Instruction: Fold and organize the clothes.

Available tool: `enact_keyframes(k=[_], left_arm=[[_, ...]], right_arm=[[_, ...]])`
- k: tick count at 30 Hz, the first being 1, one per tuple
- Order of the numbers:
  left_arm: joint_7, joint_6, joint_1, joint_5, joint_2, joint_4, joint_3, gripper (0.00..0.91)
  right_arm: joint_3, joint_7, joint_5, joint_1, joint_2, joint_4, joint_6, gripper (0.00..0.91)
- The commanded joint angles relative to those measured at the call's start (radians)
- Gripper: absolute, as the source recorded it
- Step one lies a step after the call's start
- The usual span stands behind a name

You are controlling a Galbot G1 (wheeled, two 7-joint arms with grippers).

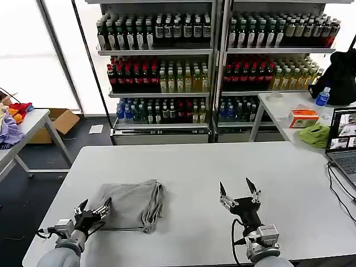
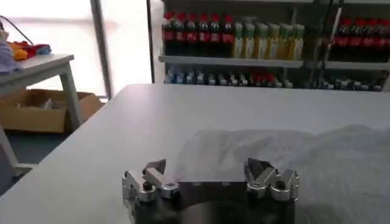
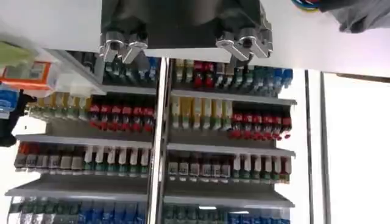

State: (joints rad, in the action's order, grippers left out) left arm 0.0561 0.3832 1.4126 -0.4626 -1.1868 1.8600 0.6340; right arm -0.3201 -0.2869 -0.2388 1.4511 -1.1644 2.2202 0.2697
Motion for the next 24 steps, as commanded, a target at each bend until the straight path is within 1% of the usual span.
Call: enact_keyframes(k=[1,2,3,4,5,6,14,24], left_arm=[[-0.011,0.025,-0.002,-0.091,-0.001,-0.035,0.002,0.786],[-0.011,0.027,-0.002,-0.092,-0.003,-0.033,0.000,0.635],[-0.013,0.028,-0.002,-0.092,-0.003,-0.034,-0.004,0.302],[-0.014,0.029,-0.004,-0.094,-0.004,-0.035,-0.006,0.191],[-0.014,0.028,-0.004,-0.094,-0.005,-0.036,-0.006,0.030],[-0.015,0.027,-0.006,-0.095,-0.007,-0.038,-0.008,0.000],[-0.020,0.024,-0.005,-0.095,-0.017,-0.034,-0.017,0.000],[-0.022,0.026,0.003,-0.097,-0.006,-0.008,-0.006,0.000]], right_arm=[[-0.001,0.000,0.000,0.004,0.001,0.000,-0.001,0.907],[0.000,0.000,0.000,0.004,0.000,0.000,-0.001,0.907],[0.000,0.000,0.000,0.003,-0.001,-0.001,-0.001,0.907],[0.000,0.000,-0.001,0.002,-0.001,-0.002,-0.002,0.907],[0.000,0.000,-0.001,0.000,-0.002,-0.004,-0.002,0.907],[-0.001,0.000,-0.002,-0.003,-0.002,-0.009,-0.002,0.907],[0.007,-0.003,-0.006,-0.026,-0.003,-0.028,-0.003,0.907],[0.014,-0.005,-0.008,-0.044,-0.005,-0.041,-0.001,0.907]])
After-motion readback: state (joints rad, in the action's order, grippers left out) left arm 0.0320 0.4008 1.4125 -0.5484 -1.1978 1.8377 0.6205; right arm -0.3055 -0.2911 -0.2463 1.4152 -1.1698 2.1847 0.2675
